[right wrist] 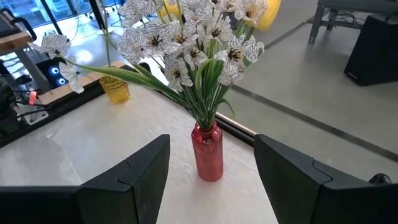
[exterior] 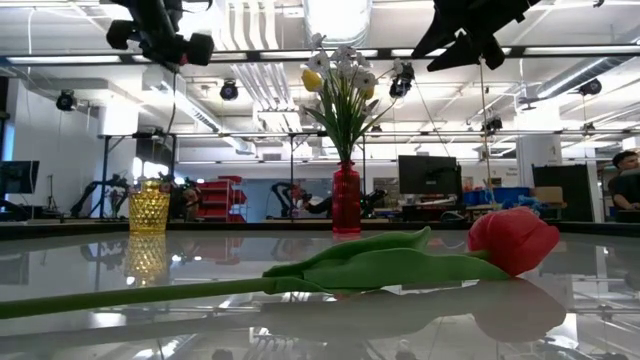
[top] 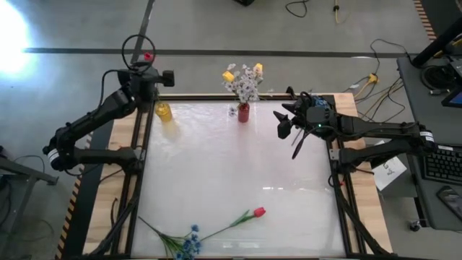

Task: Sort flowers into vase by color
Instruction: Put the top pink flower into the yellow vase, then put the bottom blue flowers into the yellow vase

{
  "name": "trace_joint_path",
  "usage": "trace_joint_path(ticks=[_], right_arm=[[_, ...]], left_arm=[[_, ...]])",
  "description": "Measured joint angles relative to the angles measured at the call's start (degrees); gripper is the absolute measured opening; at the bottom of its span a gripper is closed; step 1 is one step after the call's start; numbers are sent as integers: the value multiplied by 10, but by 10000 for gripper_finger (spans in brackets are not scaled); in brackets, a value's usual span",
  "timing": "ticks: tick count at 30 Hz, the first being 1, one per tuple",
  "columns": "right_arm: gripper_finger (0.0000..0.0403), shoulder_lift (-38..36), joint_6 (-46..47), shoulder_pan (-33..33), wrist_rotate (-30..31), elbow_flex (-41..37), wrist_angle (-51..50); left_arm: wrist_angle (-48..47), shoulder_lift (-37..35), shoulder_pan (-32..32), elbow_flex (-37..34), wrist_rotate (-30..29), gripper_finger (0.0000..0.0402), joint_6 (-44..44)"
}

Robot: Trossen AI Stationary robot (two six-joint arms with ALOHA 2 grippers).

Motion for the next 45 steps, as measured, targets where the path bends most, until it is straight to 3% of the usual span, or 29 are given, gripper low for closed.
trace_joint_path(ticks=[3, 8, 15, 22, 27, 32, 39, 45], right_arm=[[226, 0, 0, 0, 0, 0, 0], [226, 0, 0, 0, 0, 0, 0], [226, 0, 0, 0, 0, 0, 0], [226, 0, 2, 0, 0, 0, -1], [226, 0, 2, 0, -1, 0, 0], [226, 0, 2, 0, -5, 0, 0], [226, 0, 12, 1, -20, 0, 0], [226, 0, 27, 16, -20, 0, 0]], left_arm=[[-58, -1, -1, -1, 6, 0, -39], [-197, 1, 0, -2, 101, 3, -127], [-321, -7, -1, 3, 238, 66, -186], [-400, -41, -9, 26, 403, 140, -173], [-401, -82, -67, 24, 565, 164, -100], [-403, -106, -209, 21, 648, 166, -72], [-402, -84, -517, -6, 644, 166, -73], [-385, 12, -757, -30, 619, 166, -159]])
